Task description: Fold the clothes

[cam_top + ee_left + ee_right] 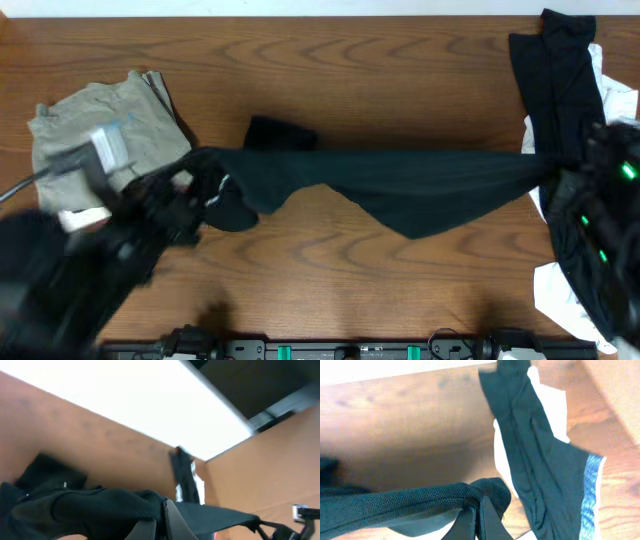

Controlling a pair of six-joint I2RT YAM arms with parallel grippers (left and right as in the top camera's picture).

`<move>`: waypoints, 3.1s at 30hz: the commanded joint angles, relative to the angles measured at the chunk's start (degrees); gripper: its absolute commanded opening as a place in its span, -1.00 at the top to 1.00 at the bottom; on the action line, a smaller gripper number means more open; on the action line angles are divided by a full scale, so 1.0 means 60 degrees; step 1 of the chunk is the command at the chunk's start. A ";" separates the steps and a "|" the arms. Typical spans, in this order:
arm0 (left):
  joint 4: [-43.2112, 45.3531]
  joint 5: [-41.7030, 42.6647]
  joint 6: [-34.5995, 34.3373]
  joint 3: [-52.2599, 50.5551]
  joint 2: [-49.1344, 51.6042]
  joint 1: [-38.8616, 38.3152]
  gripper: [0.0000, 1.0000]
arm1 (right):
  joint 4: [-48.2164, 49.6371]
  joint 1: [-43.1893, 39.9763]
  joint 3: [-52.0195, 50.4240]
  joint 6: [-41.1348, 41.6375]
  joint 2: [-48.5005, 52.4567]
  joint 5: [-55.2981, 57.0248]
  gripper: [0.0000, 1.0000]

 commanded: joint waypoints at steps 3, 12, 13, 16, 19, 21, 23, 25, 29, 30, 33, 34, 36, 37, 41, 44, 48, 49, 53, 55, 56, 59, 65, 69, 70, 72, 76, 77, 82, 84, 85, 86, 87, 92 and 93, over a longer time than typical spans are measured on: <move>-0.0244 0.0175 0.0204 0.1264 -0.0452 0.0095 0.88 | -0.0492 -0.0080 0.1457 0.0135 -0.0703 0.0222 0.98; -0.0798 0.0131 0.0583 0.1978 -0.0317 0.0095 0.88 | -0.0809 -0.0080 0.2965 0.0178 -0.0743 0.0732 0.98; -0.0798 0.0127 0.0627 0.1960 -0.0168 0.0095 0.88 | -0.0769 -0.0080 0.2958 0.0178 -0.0630 0.0794 0.98; -0.0801 0.0131 0.0754 0.1902 0.0481 0.0095 0.88 | -0.0758 -0.0080 0.2918 0.0204 -0.0040 0.0787 0.98; -0.0787 0.0135 0.0787 0.1891 0.1530 0.0095 0.88 | -0.0750 -0.0080 0.2849 0.0280 0.0900 0.0780 0.98; -0.0725 0.0135 0.0954 0.1891 0.2346 0.0095 0.88 | -0.0714 -0.0080 0.2838 0.0280 0.1730 0.0780 0.98; -0.0565 0.0138 0.1231 0.1891 0.3333 0.0095 0.88 | -0.0583 -0.0080 0.2838 0.0277 0.2707 0.0765 0.98; -0.0266 0.0138 0.1439 0.1891 0.4320 0.0095 0.88 | -0.0331 -0.0080 0.2838 0.0270 0.3701 0.0612 0.98; 0.1166 0.0219 0.1606 0.1891 0.6324 0.0095 0.88 | 0.1002 -0.0080 0.2841 0.0098 0.5796 0.0576 0.98; 0.1789 0.0404 0.1606 0.1894 0.6841 0.0098 0.87 | 0.1599 -0.0080 0.2852 0.0018 0.6339 0.0568 0.98; 0.3544 0.1359 0.1603 0.2211 0.8021 0.0295 0.88 | 0.2346 -0.0149 0.3268 0.0066 0.7238 0.0568 0.98; 0.3865 0.1479 0.1592 0.2430 0.8244 0.0386 0.89 | 0.2361 -0.0200 0.3541 0.0215 0.7359 0.0572 0.98; 0.4186 0.1497 0.1574 0.3162 0.8535 0.0616 0.88 | 0.2444 -0.0386 0.4317 0.0277 0.7431 0.0579 0.98; 0.4186 0.1497 0.1577 0.3464 0.8579 0.0692 0.88 | 0.2473 -0.0455 0.4612 0.0273 0.7424 0.0583 0.98; 0.3690 0.2200 0.1745 0.5107 0.8477 0.1147 0.88 | 0.1738 -0.0929 0.6415 0.0233 0.7395 0.0565 0.98; 0.2758 0.2535 0.1752 0.5588 0.8222 0.1293 0.88 | 0.0798 -0.1045 0.6980 0.0233 0.7395 0.0565 0.99; 0.0404 0.2532 0.2543 0.5588 0.7963 0.1202 0.88 | -0.0911 -0.1042 0.6870 0.0240 0.7417 0.0561 0.98; -0.0288 0.2528 0.2845 0.5577 0.7970 0.1137 0.88 | -0.1322 -0.1045 0.6768 0.0259 0.7417 0.0550 0.98; -0.2936 0.2197 0.3894 0.5122 0.8174 0.0729 0.88 | -0.2812 -0.1027 0.5974 0.0313 0.7417 0.0452 0.97; -0.3840 0.1566 0.4200 0.4659 0.8276 0.0488 0.88 | -0.3191 -0.1027 0.5348 0.0444 0.7417 0.0415 0.97; -0.4167 0.1122 0.4222 0.4266 0.8327 0.0346 0.88 | -0.3326 -0.1027 0.4918 0.0539 0.7417 0.0412 0.97; -0.4572 0.0721 0.4291 0.2973 0.8331 0.0040 0.88 | -0.3279 -0.1027 0.3676 0.0608 0.7417 0.0266 0.97; -0.4758 0.0729 0.4284 0.0160 0.8331 -0.0215 0.88 | -0.2605 -0.1027 0.1122 0.0678 0.7417 0.0204 0.97; -0.4794 0.0729 0.4295 -0.1089 0.8324 -0.0211 0.88 | -0.2350 -0.1027 -0.0011 0.0729 0.7417 0.0204 0.98; -0.4809 0.0732 0.4393 -0.1319 0.8324 -0.0215 0.88 | -0.2302 -0.1027 -0.0237 0.0790 0.7417 0.0208 0.98; -0.4900 0.0732 0.4433 -0.1647 0.8309 -0.0215 0.88 | -0.2211 -0.1045 -0.0572 0.0790 0.7417 0.0208 0.98; -0.5235 0.0736 0.4903 -0.1902 0.8302 -0.0215 0.88 | -0.1956 -0.1042 -0.1078 0.0860 0.7413 0.0197 0.98; -0.5264 0.0736 0.4947 -0.1909 0.8302 -0.0215 0.88 | -0.1938 -0.1042 -0.1133 0.0860 0.7413 0.0193 0.99; -0.5220 0.0739 0.5115 -0.1905 0.8276 -0.0211 0.88 | -0.1993 -0.1035 -0.1224 0.0845 0.7413 0.0175 0.97; -0.5085 0.0790 0.5133 -0.1905 0.8215 -0.0211 0.88 | -0.1993 -0.1035 -0.1224 0.0849 0.7340 0.0171 0.97; -0.5002 0.0900 0.5217 -0.1905 0.8145 -0.0211 0.88 | -0.1989 -0.1035 -0.1224 0.0845 0.7267 0.0171 0.97; -0.4885 0.1096 0.5340 -0.1905 0.8025 -0.0211 0.88 | -0.1931 -0.1035 -0.1224 0.0849 0.7133 0.0160 0.98; -0.4732 0.1337 0.5446 -0.1902 0.7847 -0.0211 0.90 | -0.1814 -0.1035 -0.1224 0.0831 0.6932 0.0098 0.97; -0.4047 0.1883 0.5668 -0.1537 0.6349 -0.0211 0.88 | -0.0998 -0.1038 -0.1173 0.0561 0.5169 -0.0583 0.98; -0.3956 0.1880 0.5727 -0.1373 0.5967 -0.0211 0.88 | -0.0860 -0.1038 -0.1140 0.0561 0.4652 -0.0656 0.98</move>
